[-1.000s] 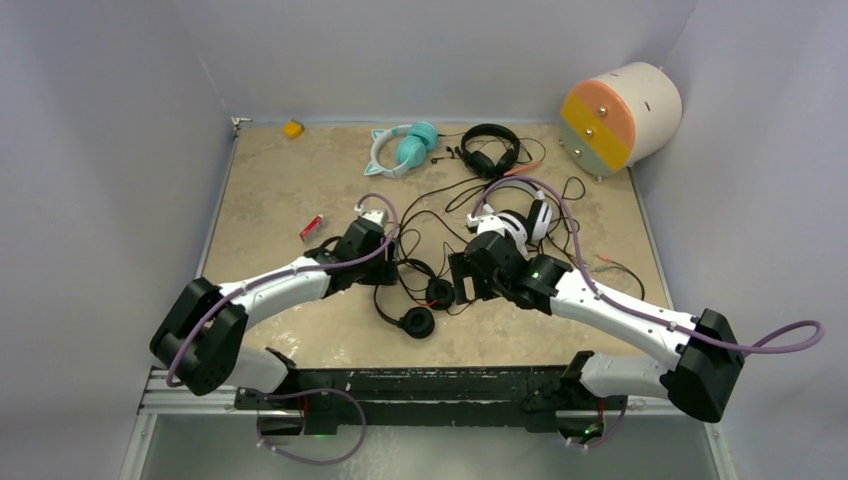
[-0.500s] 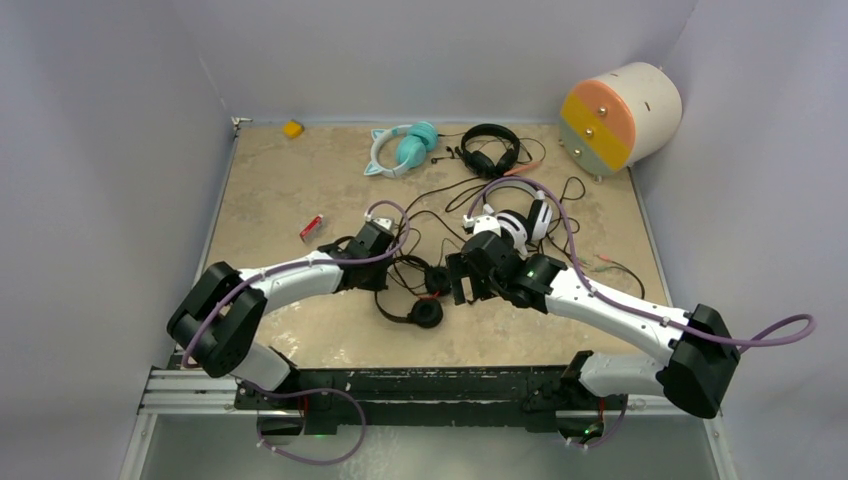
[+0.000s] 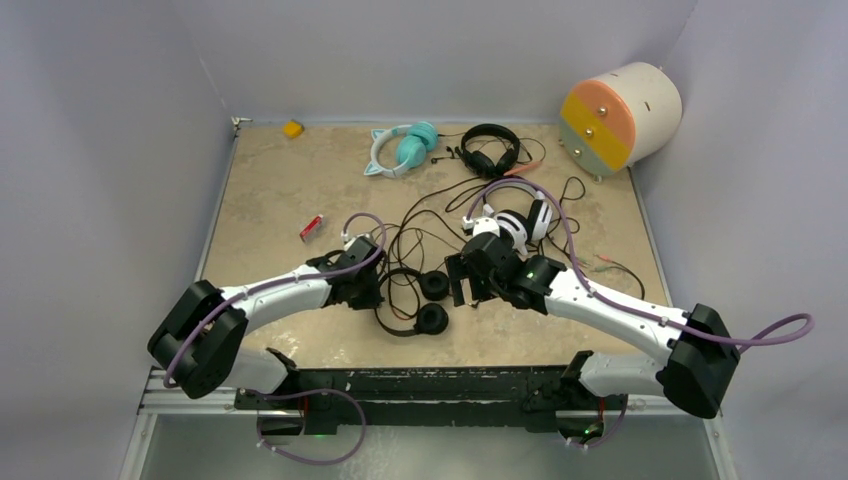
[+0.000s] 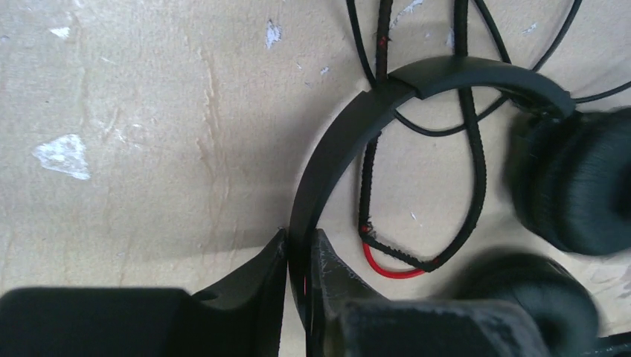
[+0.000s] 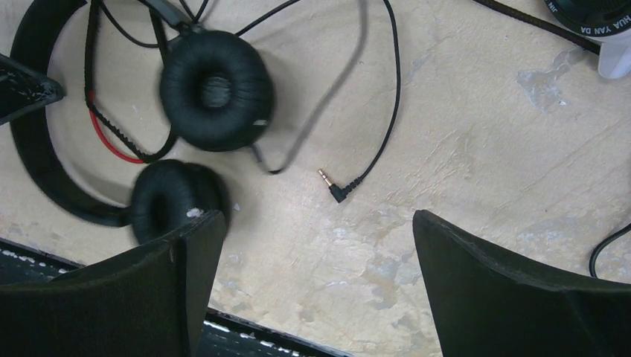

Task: Wrap the headphones
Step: Pick up the headphones from the center of the board.

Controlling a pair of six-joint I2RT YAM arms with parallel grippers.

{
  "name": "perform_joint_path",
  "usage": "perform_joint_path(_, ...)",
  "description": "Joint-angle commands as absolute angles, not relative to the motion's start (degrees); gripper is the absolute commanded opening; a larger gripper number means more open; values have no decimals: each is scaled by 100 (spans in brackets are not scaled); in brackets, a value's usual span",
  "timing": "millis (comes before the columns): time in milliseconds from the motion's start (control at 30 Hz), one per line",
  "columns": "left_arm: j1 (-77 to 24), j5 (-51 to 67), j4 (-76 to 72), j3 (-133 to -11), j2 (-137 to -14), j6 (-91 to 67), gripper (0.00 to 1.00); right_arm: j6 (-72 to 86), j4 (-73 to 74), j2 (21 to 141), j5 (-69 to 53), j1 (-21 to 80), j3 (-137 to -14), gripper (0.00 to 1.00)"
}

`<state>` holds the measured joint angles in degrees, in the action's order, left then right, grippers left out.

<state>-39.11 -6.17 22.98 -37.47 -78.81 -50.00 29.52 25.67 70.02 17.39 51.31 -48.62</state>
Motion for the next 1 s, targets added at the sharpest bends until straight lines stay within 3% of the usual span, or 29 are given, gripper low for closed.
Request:
perform_joint_path(0, -3948, -506, 2228, -3798, -7947, -5201, 15, 2953, 2460, 6955, 1715, 5123, -4808, 99)
perform_joint_path(300, -3959, -1016, 2552, -3986, -7916, -4758, 40, 2943, 2576, 6796, 1729, 5123, -4766, 99)
perform_joint_path(733, -4161, -1843, 3311, -4703, -8758, -4328, 41, 2928, 2552, 6800, 1896, 5124, -4814, 99)
perform_joint_path(867, -4219, -1911, 3347, -4759, -8819, -4366, 30, 2931, 2572, 6820, 1917, 5121, -4843, 98)
perform_joint_path(967, -4206, -1845, 3250, -4718, -8783, -4400, 5, 2949, 2541, 6787, 1903, 5117, -4805, 98)
